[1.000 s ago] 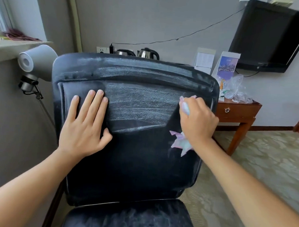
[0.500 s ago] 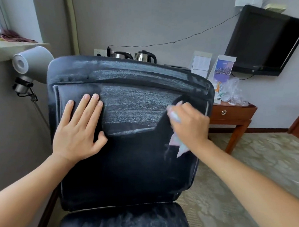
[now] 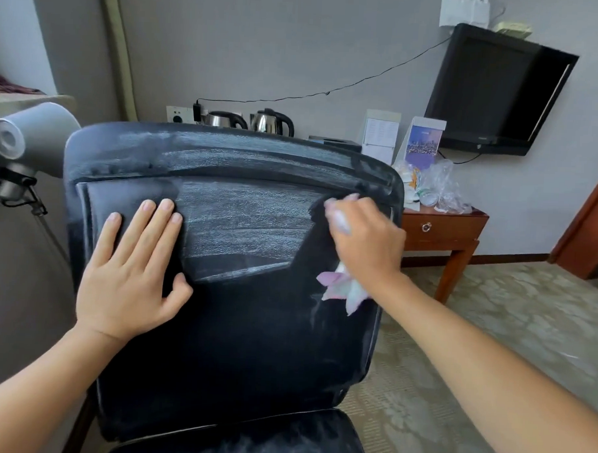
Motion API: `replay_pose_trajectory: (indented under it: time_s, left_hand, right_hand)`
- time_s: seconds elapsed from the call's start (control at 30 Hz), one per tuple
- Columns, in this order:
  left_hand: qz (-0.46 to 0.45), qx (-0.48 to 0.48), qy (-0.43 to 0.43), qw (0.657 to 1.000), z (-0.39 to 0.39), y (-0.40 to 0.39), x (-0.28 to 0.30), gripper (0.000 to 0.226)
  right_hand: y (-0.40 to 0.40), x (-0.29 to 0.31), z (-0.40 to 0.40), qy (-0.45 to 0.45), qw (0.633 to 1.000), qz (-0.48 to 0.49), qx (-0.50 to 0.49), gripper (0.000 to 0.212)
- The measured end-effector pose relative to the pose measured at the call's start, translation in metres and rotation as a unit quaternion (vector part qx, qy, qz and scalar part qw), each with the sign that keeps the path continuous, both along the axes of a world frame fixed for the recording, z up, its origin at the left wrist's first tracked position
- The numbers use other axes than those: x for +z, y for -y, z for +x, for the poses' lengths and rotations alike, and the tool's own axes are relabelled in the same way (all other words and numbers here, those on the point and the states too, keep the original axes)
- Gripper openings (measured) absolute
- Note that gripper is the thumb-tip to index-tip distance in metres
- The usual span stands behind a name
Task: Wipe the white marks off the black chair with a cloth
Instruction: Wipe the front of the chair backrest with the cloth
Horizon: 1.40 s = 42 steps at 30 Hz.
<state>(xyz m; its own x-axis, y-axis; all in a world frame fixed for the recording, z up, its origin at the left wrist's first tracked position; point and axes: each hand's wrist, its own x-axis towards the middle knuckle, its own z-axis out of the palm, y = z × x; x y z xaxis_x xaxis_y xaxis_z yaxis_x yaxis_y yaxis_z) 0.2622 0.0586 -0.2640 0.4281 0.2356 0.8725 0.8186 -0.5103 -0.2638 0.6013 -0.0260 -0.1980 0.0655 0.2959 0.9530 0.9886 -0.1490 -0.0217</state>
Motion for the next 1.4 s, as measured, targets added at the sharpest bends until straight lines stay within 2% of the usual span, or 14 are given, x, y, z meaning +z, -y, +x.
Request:
replay_pose_trajectory:
  time_s: [0.1, 0.13, 0.3, 0.43, 0.57, 0.7, 0.77, 0.83, 1.0, 1.1, 1.17, 1.27, 1.33, 1.4]
  left_hand:
    - [-0.003, 0.003, 0.004, 1.000, 0.001, 0.001, 0.001, 0.078]
    - [-0.004, 0.003, 0.003, 1.000, 0.001, 0.001, 0.000, 0.078]
    - [-0.009, 0.003, 0.004, 1.000, -0.001, 0.000, 0.000, 0.080]
    - [-0.008, -0.007, 0.008, 1.000, -0.003, -0.002, 0.000, 0.080]
    - [-0.006, -0.012, 0.013, 1.000, -0.002, -0.001, 0.001, 0.079]
    - [-0.008, -0.019, 0.016, 1.000, -0.004, 0.001, 0.002, 0.080]
    - [-0.008, -0.019, 0.017, 1.000, -0.003, -0.001, 0.001, 0.080]
    - [-0.006, -0.015, 0.018, 1.000, -0.002, -0.003, 0.000, 0.080]
    - [-0.004, -0.018, 0.017, 1.000, -0.004, -0.002, 0.000, 0.078]
    - [-0.004, -0.017, 0.015, 1.000, -0.003, -0.002, 0.000, 0.078]
    - [-0.004, -0.016, 0.016, 1.000, -0.002, -0.003, 0.000, 0.078]
    - [-0.003, -0.013, 0.017, 1.000, -0.001, -0.003, -0.001, 0.078]
    - [-0.001, -0.012, 0.016, 1.000, -0.001, -0.004, 0.000, 0.078]
    - [0.002, -0.012, 0.015, 1.000, -0.002, -0.004, -0.001, 0.078]
  right_hand:
    - [0.009, 0.006, 0.025, -0.192, 0.973, 0.022, -0.128, 0.029]
    - [0.008, 0.005, 0.025, -0.212, 0.967, 0.014, -0.139, 0.030]
    - [-0.017, 0.013, -0.027, -0.128, 0.992, 0.010, -0.006, 0.022]
    - [-0.026, 0.004, -0.054, -0.089, 0.995, 0.024, 0.035, 0.016]
    - [-0.013, -0.020, -0.053, 0.056, 0.995, -0.021, 0.074, 0.027]
    - [-0.014, 0.015, -0.028, -0.136, 0.989, 0.055, -0.017, 0.029]
    - [-0.017, 0.018, -0.025, -0.167, 0.983, 0.064, -0.044, 0.029]
    - [-0.015, -0.002, -0.045, -0.094, 0.992, 0.075, -0.043, 0.015]
    - [0.002, -0.094, -0.070, 0.166, 0.979, -0.076, 0.089, 0.011]
    - [-0.004, -0.050, -0.045, 0.141, 0.990, 0.022, 0.007, 0.021]
    - [-0.014, -0.011, -0.026, 0.035, 0.992, 0.092, -0.074, 0.027]
    - [-0.024, -0.010, -0.037, -0.016, 0.989, 0.123, -0.083, 0.021]
    - [-0.024, -0.048, -0.059, 0.127, 0.990, 0.046, -0.034, 0.011]
    - [-0.017, -0.076, -0.063, 0.256, 0.962, -0.055, 0.075, 0.011]
